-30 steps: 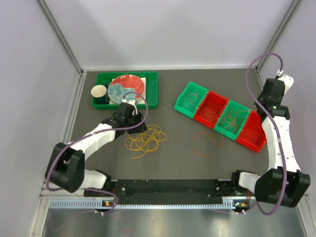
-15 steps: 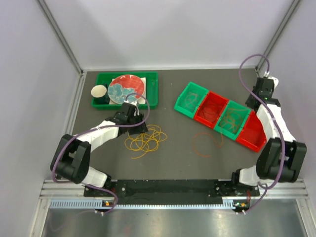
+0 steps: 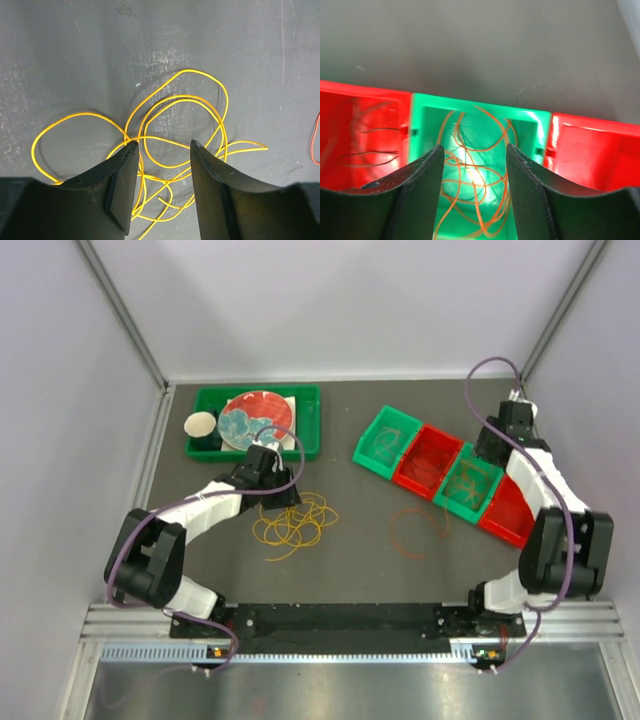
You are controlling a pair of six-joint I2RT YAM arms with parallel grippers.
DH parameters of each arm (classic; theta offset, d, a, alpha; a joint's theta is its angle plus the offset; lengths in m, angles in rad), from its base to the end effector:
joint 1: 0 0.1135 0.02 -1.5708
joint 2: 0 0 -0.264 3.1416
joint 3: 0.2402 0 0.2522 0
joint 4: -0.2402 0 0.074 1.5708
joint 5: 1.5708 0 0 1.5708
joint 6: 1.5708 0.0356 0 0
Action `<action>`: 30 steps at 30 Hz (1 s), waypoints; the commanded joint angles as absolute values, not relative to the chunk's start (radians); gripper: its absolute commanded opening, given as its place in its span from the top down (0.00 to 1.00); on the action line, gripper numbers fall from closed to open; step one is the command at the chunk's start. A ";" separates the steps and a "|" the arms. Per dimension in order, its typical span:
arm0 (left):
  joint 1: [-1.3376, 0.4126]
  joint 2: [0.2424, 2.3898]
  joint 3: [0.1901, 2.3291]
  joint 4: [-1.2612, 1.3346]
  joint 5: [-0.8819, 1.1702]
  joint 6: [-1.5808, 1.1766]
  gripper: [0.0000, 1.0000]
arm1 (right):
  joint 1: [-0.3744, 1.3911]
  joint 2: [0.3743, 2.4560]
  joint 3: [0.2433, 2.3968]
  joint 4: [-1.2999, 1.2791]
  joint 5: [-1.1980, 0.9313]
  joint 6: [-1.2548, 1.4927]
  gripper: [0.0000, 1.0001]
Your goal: Untangle the cables
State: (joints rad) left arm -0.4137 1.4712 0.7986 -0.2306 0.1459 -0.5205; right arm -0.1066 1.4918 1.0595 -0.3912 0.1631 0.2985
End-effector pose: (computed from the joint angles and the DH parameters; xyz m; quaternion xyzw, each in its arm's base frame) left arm 0.2638 -0.1215 0.1847 -0.0264 0.9422 -0.2086 0.2608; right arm 0.3185 -0.0399 0.2485 0.2158 0.9030 -0.0406 0.3694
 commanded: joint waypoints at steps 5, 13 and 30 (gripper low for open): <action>-0.410 1.427 0.801 -0.173 0.192 -0.522 0.50 | -0.078 1.129 0.996 -0.469 0.124 0.308 0.48; -0.410 1.410 0.772 -0.156 0.206 -0.525 0.50 | 0.047 0.890 0.825 -0.587 0.026 0.331 0.50; -0.410 1.402 0.741 -0.147 0.222 -0.532 0.50 | 0.302 0.838 0.440 -0.464 0.336 0.813 0.30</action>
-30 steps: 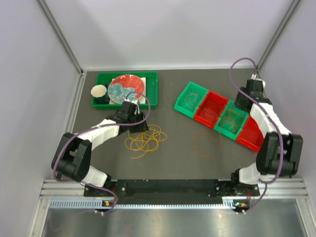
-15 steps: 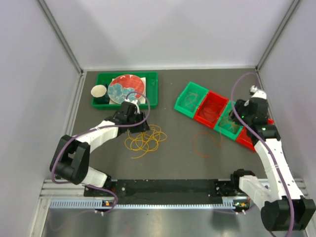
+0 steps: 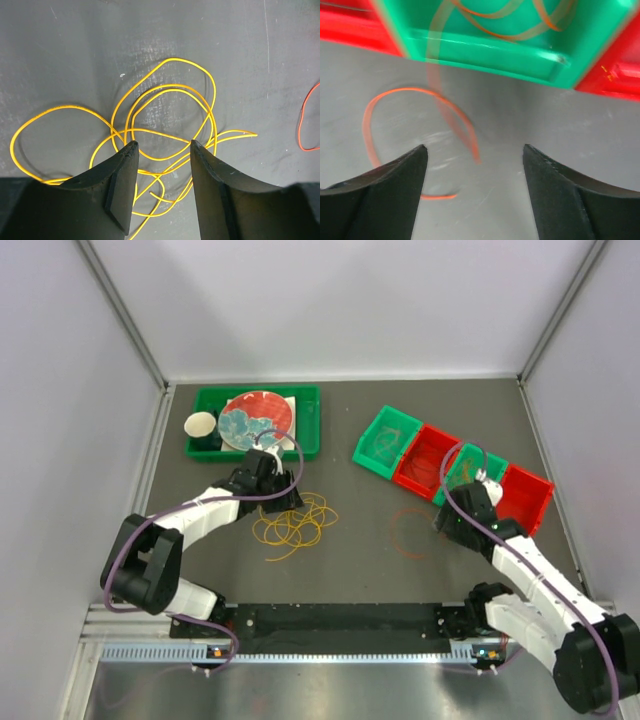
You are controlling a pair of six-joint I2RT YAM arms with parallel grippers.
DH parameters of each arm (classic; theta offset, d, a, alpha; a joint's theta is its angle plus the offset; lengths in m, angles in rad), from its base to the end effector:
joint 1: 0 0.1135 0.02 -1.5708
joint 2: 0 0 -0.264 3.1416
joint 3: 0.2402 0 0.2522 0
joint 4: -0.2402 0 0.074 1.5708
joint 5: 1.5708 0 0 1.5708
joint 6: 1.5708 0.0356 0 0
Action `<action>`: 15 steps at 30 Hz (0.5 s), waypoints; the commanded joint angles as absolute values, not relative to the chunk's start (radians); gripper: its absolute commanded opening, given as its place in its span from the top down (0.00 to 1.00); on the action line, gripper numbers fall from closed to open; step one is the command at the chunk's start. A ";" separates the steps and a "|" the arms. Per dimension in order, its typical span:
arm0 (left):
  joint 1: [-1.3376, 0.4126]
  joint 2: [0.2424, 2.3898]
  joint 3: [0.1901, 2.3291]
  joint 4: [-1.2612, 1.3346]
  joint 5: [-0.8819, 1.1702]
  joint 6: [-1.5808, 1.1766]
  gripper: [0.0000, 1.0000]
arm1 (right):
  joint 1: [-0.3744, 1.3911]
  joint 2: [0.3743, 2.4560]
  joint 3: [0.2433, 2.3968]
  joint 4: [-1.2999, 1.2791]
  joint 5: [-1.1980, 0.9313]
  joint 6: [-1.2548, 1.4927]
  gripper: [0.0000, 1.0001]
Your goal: Untangle the cables
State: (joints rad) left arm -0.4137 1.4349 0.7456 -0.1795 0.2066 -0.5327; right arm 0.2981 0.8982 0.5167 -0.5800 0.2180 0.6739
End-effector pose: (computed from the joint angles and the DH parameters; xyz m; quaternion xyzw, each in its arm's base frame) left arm 0.2550 -0.1199 0.1825 -0.0201 0.9345 -0.2421 0.2603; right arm 0.1623 0.0418 0.1953 0.2092 0.9255 0.0475 0.3121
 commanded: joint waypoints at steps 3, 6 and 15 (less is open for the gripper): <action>-0.410 1.399 0.741 -0.147 0.219 -0.529 0.50 | 0.302 0.853 0.423 -0.410 0.328 0.808 0.55; -0.410 1.405 0.749 -0.146 0.224 -0.532 0.50 | 0.302 0.874 0.462 -0.423 0.314 0.798 1.00; -0.410 1.414 0.761 -0.146 0.222 -0.535 0.50 | 0.301 0.796 0.701 -0.560 0.434 0.639 1.00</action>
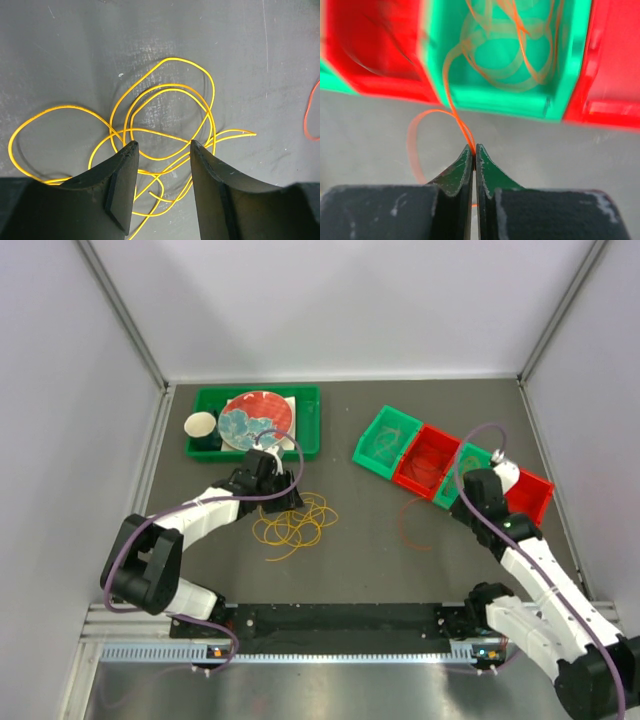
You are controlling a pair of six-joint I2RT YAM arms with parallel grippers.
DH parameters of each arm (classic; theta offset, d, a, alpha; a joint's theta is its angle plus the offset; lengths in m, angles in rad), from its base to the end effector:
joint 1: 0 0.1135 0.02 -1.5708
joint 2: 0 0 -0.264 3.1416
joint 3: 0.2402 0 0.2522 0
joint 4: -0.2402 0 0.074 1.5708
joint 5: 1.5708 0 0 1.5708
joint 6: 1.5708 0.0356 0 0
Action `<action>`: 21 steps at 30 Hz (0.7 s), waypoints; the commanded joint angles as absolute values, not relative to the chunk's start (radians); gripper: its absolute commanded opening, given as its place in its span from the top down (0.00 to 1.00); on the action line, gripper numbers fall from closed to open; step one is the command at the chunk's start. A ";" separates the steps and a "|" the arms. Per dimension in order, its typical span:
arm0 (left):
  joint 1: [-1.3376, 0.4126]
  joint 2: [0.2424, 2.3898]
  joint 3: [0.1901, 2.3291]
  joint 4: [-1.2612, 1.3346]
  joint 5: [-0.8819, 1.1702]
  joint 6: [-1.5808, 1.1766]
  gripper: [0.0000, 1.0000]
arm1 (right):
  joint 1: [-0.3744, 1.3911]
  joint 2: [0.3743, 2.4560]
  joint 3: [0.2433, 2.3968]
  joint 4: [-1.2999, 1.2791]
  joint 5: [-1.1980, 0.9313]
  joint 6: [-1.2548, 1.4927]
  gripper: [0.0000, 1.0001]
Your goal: Untangle the cables
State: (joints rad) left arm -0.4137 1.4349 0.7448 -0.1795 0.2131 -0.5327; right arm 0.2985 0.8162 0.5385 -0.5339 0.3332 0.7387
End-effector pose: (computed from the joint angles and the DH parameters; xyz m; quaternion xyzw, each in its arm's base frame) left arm 0.2547 -0.1201 0.1823 -0.0191 0.9344 -0.2445 0.2585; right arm 0.1614 0.0375 0.2183 0.2599 0.8804 0.0474 0.3937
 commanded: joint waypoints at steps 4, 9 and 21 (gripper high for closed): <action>-0.410 1.417 0.765 -0.150 0.224 -0.532 0.50 | 0.301 0.885 0.824 -0.551 0.535 0.540 1.00; -0.410 1.401 0.772 -0.179 0.200 -0.520 0.50 | 0.258 0.972 0.952 -0.491 0.565 0.440 1.00; -0.400 1.387 0.787 -0.206 0.178 -0.502 0.50 | 0.045 0.980 1.048 -0.436 0.425 0.356 1.00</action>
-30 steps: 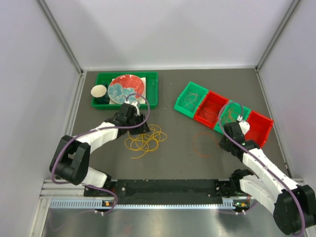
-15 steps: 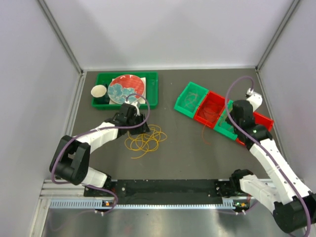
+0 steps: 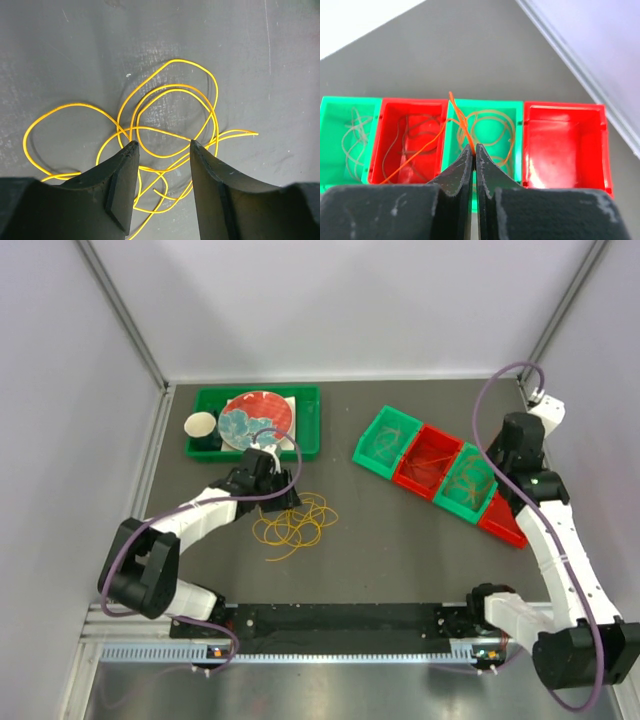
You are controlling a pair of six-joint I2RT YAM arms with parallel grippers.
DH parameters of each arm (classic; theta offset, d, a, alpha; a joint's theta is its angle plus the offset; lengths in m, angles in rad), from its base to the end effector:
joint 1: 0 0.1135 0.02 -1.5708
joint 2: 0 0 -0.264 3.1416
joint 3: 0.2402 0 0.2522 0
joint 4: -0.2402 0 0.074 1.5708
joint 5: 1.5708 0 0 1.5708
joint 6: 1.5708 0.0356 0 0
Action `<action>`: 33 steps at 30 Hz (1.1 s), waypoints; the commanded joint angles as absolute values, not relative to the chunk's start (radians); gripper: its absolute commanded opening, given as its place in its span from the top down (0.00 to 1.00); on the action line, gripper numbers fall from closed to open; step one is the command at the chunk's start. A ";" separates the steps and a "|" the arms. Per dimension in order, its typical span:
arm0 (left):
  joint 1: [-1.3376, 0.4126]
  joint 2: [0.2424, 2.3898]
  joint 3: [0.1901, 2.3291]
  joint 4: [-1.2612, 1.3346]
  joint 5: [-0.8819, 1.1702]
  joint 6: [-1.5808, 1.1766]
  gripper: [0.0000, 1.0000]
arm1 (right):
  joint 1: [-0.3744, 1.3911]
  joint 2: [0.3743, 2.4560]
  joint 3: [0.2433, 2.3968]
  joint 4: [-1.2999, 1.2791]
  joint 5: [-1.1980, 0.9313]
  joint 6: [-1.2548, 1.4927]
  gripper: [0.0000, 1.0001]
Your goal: Untangle the cables
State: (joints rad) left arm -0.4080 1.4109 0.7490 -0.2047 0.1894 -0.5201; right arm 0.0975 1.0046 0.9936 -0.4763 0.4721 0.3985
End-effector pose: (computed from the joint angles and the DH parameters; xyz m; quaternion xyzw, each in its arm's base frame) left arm 0.2531 -0.1167 0.1879 -0.0198 0.9348 -0.2330 0.2673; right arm 0.2179 0.0050 0.3441 0.2441 0.8055 -0.0712 0.5352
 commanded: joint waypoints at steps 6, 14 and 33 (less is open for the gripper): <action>-0.399 1.394 0.799 -0.206 0.189 -0.503 0.50 | -0.026 0.950 1.081 -0.440 0.390 0.362 1.00; -0.397 1.382 0.799 -0.213 0.183 -0.503 0.50 | -0.087 0.939 1.132 -0.449 0.365 0.344 1.00; -0.397 1.381 0.801 -0.219 0.192 -0.506 0.50 | -0.206 0.920 1.049 -0.439 0.367 0.295 1.00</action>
State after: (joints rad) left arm -0.4015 1.4048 0.7650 -0.2325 0.1894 -0.5201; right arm -0.1722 0.9417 1.0710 -0.4576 0.3614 0.3313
